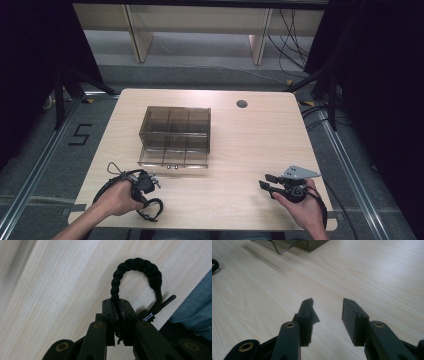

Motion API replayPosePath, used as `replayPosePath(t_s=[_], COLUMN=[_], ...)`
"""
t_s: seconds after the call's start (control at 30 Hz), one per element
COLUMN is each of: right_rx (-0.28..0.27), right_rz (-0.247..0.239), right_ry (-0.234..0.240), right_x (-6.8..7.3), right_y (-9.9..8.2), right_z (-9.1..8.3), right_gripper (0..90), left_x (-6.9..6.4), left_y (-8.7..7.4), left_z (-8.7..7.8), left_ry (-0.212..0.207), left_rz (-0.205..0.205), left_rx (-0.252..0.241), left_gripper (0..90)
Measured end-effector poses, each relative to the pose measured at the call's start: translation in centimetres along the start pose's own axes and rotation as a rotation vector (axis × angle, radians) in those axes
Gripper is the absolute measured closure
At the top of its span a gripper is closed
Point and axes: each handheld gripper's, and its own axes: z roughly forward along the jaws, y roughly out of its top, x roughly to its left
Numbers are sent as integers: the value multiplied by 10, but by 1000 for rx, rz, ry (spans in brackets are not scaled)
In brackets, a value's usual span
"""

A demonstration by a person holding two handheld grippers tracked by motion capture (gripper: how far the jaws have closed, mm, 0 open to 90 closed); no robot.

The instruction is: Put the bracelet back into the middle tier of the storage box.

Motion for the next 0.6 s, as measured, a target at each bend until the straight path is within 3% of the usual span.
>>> replayPosePath(t_s=[0.57,0.6], right_rx=[-6,-4], right_rz=[-12,-11], right_ry=[-5,-4], right_x=[-2,-2], right_y=[0,0], right_z=[0,0], right_gripper=[619,618], left_x=[8,10], left_y=[3,4], left_z=[-19,-21], left_ry=[-7,-4], left_rz=[-41,-26], left_rx=[-50,-37], left_gripper=[845,845])
